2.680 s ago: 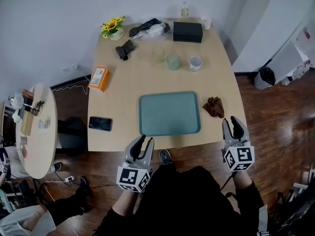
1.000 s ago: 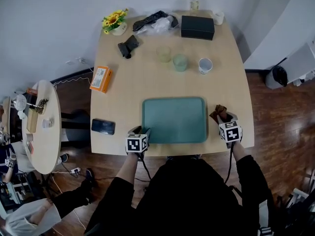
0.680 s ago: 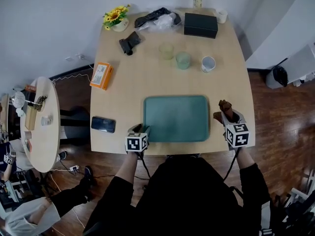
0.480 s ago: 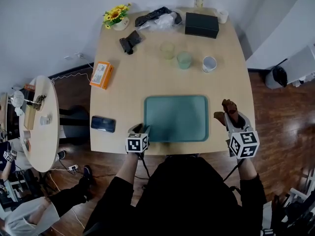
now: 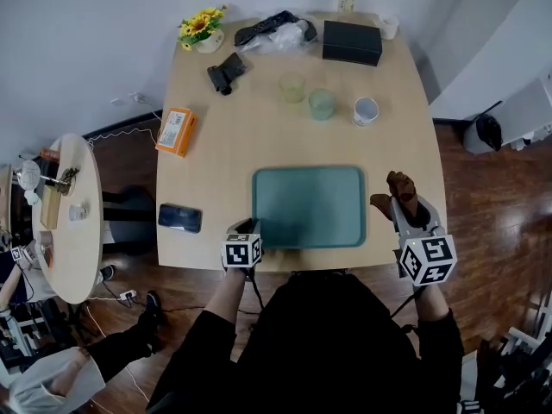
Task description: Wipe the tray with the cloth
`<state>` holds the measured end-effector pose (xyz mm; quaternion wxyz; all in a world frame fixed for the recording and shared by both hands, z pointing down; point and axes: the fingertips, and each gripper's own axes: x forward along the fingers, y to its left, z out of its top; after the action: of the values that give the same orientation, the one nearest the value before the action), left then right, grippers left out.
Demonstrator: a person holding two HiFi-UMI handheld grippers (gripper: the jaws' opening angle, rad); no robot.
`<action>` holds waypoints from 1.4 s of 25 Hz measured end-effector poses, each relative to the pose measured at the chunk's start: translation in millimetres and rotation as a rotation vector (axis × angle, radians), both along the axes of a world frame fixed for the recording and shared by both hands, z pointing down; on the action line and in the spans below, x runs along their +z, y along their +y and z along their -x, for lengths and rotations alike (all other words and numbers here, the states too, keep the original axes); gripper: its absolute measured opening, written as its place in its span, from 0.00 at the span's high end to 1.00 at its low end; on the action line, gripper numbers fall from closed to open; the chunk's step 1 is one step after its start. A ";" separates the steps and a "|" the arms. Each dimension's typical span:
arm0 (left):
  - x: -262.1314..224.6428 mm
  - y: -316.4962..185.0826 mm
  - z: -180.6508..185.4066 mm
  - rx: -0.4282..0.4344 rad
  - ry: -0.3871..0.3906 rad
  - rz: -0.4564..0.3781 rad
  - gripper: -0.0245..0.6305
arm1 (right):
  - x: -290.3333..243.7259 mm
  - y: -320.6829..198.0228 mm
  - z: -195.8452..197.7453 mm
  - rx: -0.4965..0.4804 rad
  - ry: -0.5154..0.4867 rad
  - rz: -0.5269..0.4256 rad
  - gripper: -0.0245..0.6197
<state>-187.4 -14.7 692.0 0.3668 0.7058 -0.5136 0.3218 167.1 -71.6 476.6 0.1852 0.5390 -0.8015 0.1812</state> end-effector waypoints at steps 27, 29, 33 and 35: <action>0.8 3.0 -1.5 -0.001 0.062 0.055 0.94 | 192.0 -59.0 291.3 -0.463 0.329 0.207 0.78; 2.0 4.9 -0.8 -0.008 0.079 0.052 0.94 | 195.6 -65.4 235.9 -0.367 0.348 0.237 0.78; 2.2 7.1 -0.1 -0.027 0.081 0.049 0.94 | 195.2 -67.1 113.8 -0.176 0.386 0.305 0.78; 0.7 6.3 -1.2 -0.030 0.077 0.047 0.94 | 195.3 -65.4 69.0 -0.108 0.386 0.334 0.78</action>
<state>-186.2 -8.4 692.6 0.4076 0.7008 -0.5022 0.3010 98.1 -137.0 671.9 0.4304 0.4820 -0.7379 0.1946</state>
